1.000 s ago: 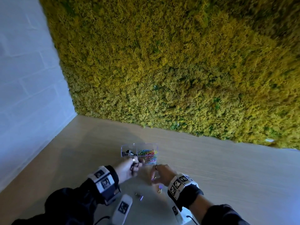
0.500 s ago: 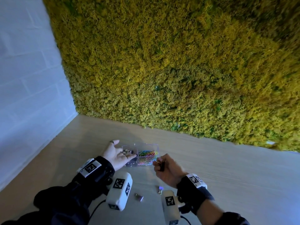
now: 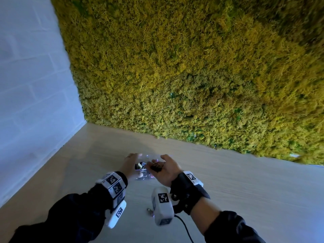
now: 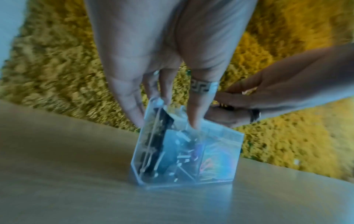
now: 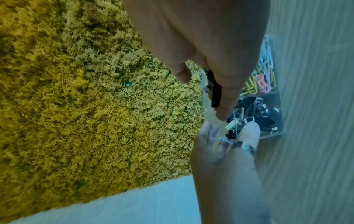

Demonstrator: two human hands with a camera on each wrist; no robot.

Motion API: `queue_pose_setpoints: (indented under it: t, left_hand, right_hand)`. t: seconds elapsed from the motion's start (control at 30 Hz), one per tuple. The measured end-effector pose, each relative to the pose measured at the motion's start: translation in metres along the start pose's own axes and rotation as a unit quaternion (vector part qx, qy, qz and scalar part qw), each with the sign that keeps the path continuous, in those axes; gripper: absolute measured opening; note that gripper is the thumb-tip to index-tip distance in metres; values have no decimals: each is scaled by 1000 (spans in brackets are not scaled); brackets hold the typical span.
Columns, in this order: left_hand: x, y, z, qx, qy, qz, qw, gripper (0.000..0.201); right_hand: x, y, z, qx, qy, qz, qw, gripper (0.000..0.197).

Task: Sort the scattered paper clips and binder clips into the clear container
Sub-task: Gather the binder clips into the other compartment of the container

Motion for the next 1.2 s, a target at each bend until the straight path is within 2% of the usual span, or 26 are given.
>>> queue_pose_setpoints:
  t: [0.07, 0.17, 0.23, 0.33, 0.4, 0.5, 0.57, 0.6, 0.63, 0.67, 0.7, 0.73, 0.8, 0.87, 0.9, 0.97, 1.1, 1.2]
  left_hand:
    - [2, 4, 3, 0, -30, 23, 999, 63]
    - [3, 7, 3, 5, -35, 21, 999, 62]
    - [3, 9, 2, 5, -38, 21, 999, 62]
    - [1, 9, 2, 3, -43, 24, 999, 62]
    - [-1, 9, 2, 5, -29, 25, 999, 66]
    - [-3, 7, -2, 12, -13, 15, 1000, 75]
    - [-6, 5, -10, 32, -65, 11, 997, 71]
    - [-7, 3, -15, 61, -116, 7, 991, 63]
    - [-7, 0, -21, 103, -164, -7, 981, 51]
    - [-6, -4, -29, 144, -180, -29, 973, 39]
    - [-2, -10, -37, 177, -162, -41, 970, 32]
    - [6, -14, -42, 203, -120, -30, 971, 24]
    - [27, -21, -48, 221, 9, 48, 974, 17]
    - [45, -25, -55, 227, 124, 141, 956, 25]
    - [52, -26, -59, 228, 165, 171, 944, 33]
    - [62, -26, -64, 234, 205, 182, 933, 38]
    - [69, -24, -64, 226, 189, 181, 938, 23]
    - [68, -24, -66, 224, 181, 169, 943, 16]
  right_hand:
    - [8, -2, -1, -1, -8, -22, 1000, 30]
    - [14, -2, 1, 16, -7, -80, 997, 34]
    - [17, -2, 1, 12, -18, -106, 994, 30]
    - [18, 2, 1, 3, -28, -110, 994, 51]
    - [18, 3, -6, 4, -8, -134, 991, 54]
    - [13, 12, -22, -27, 36, -154, 987, 47]
    - [5, 26, -37, -57, 66, -176, 981, 39]
    - [1, 33, -45, -77, 66, -213, 972, 36]
    - [-6, 41, -53, -96, 55, -280, 954, 33]
    - [-15, 48, -59, -108, 40, -369, 922, 31]
    - [-25, 54, -63, -106, 28, -461, 880, 29]
    - [-37, 58, -65, -90, 20, -544, 834, 26]
    - [-62, 58, -62, -41, 16, -668, 743, 17]
    - [-84, 52, -56, -26, 24, -748, 662, 17]
    - [-91, 48, -54, -30, 27, -773, 633, 15]
    - [-102, 43, -48, -45, 28, -789, 612, 24]
    - [-103, 42, -43, -100, 46, -818, 564, 32]
    - [-98, 42, -44, -106, 63, -832, 541, 28]
Point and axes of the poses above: each hand's wrist, its own z-axis towards the middle knuckle, its own x-axis out of the palm, y = z × x, the point moved 2 cm from there along z, towards the middle knuckle, and after that the axes turned 14 degrees about z, right-handed, at the moved point
